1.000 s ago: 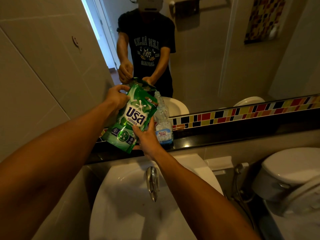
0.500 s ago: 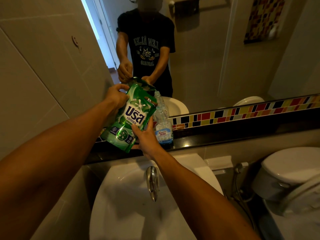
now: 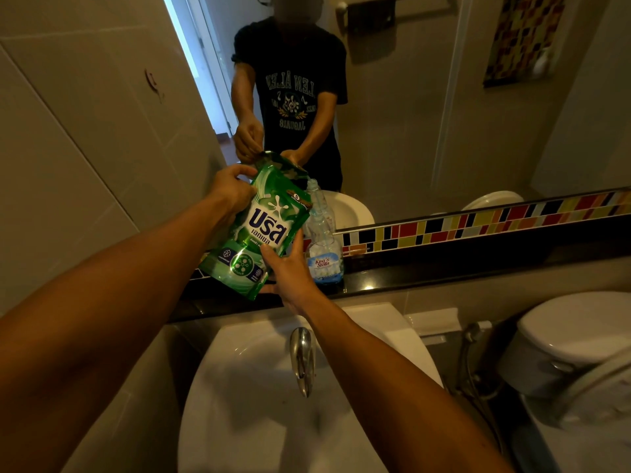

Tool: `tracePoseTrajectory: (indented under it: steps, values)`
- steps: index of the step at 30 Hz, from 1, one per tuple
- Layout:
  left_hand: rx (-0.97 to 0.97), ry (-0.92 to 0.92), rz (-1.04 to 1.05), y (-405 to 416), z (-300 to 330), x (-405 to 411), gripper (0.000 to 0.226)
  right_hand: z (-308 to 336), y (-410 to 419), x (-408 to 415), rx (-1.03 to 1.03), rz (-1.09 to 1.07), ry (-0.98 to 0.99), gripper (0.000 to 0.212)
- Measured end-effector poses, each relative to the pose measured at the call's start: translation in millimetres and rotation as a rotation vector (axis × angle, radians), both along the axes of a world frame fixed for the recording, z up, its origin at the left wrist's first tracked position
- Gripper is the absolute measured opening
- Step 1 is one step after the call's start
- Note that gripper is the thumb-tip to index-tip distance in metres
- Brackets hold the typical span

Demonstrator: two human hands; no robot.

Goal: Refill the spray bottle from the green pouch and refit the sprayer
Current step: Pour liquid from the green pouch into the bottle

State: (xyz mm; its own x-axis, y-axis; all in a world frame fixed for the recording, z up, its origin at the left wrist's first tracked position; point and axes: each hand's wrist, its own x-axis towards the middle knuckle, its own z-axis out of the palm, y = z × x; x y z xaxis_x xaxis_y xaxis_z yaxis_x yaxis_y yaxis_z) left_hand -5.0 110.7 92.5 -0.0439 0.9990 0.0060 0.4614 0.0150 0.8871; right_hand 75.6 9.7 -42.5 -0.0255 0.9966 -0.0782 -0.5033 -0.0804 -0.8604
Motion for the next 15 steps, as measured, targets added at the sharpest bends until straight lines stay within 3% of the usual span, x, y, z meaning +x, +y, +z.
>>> tracePoseTrajectory:
  steps: [15]
  values:
    - [0.009,0.016,0.0,-1.8,5.2,2.1,0.036,2.8,-0.1,0.2,0.007,-0.001,-0.005,0.074]
